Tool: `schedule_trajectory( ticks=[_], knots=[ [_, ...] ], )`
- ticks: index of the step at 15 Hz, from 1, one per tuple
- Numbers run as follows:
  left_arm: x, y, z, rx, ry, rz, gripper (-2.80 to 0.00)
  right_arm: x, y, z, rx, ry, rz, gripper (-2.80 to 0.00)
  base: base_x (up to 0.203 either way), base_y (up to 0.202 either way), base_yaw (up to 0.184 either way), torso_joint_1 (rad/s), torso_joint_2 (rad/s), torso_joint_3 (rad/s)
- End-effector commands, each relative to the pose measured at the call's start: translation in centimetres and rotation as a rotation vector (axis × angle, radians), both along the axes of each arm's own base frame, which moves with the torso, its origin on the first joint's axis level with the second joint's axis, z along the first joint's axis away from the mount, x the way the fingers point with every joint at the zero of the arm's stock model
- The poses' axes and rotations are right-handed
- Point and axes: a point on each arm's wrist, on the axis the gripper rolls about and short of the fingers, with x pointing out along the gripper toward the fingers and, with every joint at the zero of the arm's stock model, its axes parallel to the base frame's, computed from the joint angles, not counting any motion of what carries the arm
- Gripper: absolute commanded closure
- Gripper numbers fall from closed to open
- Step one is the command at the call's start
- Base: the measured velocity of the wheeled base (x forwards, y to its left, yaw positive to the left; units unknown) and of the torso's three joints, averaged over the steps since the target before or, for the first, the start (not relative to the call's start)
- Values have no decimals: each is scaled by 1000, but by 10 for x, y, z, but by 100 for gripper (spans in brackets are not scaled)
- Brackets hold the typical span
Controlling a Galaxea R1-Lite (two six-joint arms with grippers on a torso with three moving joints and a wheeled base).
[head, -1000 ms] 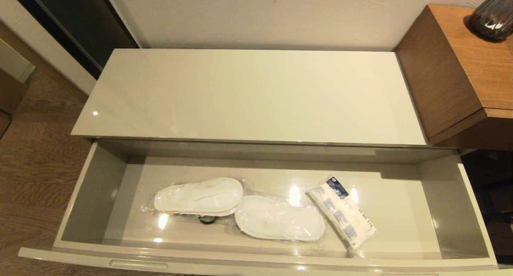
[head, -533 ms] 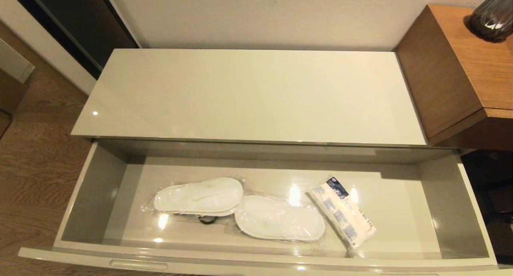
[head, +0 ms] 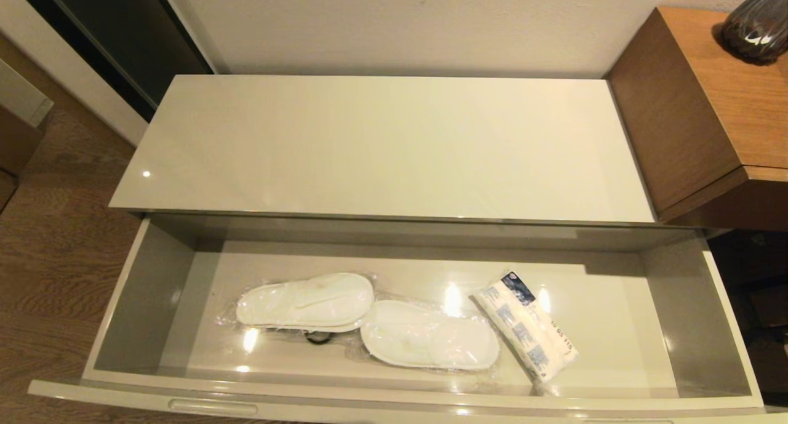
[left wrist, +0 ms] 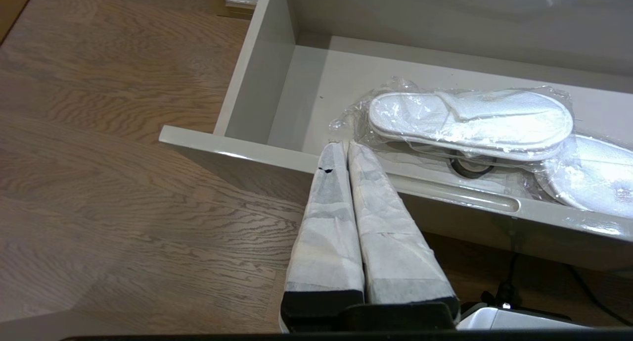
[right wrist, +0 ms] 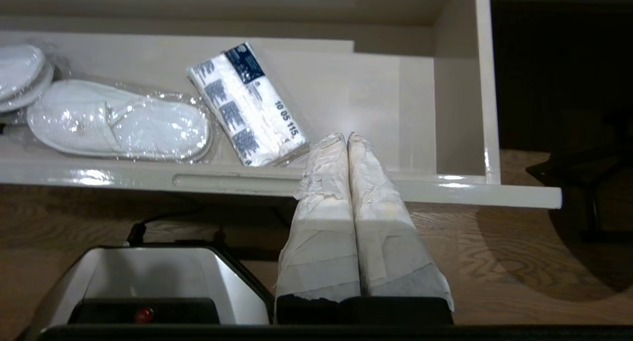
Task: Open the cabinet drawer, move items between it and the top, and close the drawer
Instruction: Close the drawer
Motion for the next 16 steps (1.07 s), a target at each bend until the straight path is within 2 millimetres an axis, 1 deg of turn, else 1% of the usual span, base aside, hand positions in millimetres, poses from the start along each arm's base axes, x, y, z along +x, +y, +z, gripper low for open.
schedule_trajectory(
  ticks=[1,3,4,5,6,7,8,9,10,11,12,13,14,15,16],
  knots=[
    [-3,-1,-1,7,-37,0,0,-11,0,24,0,-47,-8,0,0,0,0,0,0,0],
    [-3,-1,-1,7,-37,0,0,-34,1,48,2,-3,21,0,0,0,0,0,0,0],
    [-3,-1,-1,7,-37,0,0,-42,1,54,3,15,42,0,0,0,0,0,0,0],
    [-3,-1,-1,8,-37,0,0,-44,2,59,5,24,73,0,0,0,0,0,0,0],
    [-3,-1,-1,7,-37,0,0,-42,2,73,11,22,84,0,0,0,0,0,0,0],
    [-3,-1,-1,7,-37,0,0,-35,2,90,30,36,89,0,0,0,0,0,0,0],
    [-3,-1,-1,7,-37,0,0,-24,2,110,57,62,92,0,0,0,0,0,0,0],
    [-3,-1,-1,7,-37,0,0,-5,2,128,83,122,92,0,0,0,0,0,0,0],
    [-3,-1,-1,7,-37,0,0,21,2,140,108,209,89,0,0,0,0,0,0,0],
    [-3,-1,-1,7,-37,0,0,49,2,146,131,300,86,0,0,0,0,0,0,0],
    [-3,-1,-1,7,-37,0,0,78,3,144,150,387,82,0,0,0,0,0,0,0],
    [-3,-1,-1,7,-37,0,0,102,3,137,164,451,81,0,0,0,0,0,0,0],
    [-3,-1,-1,7,-37,0,0,125,4,123,175,516,81,0,0,0,0,0,0,0],
    [-3,-1,-1,7,-37,0,0,141,6,104,182,587,86,0,0,0,0,0,0,0],
    [-3,-1,-1,7,-37,0,0,151,10,79,190,667,99,0,0,0,0,0,0,0]
  ],
)
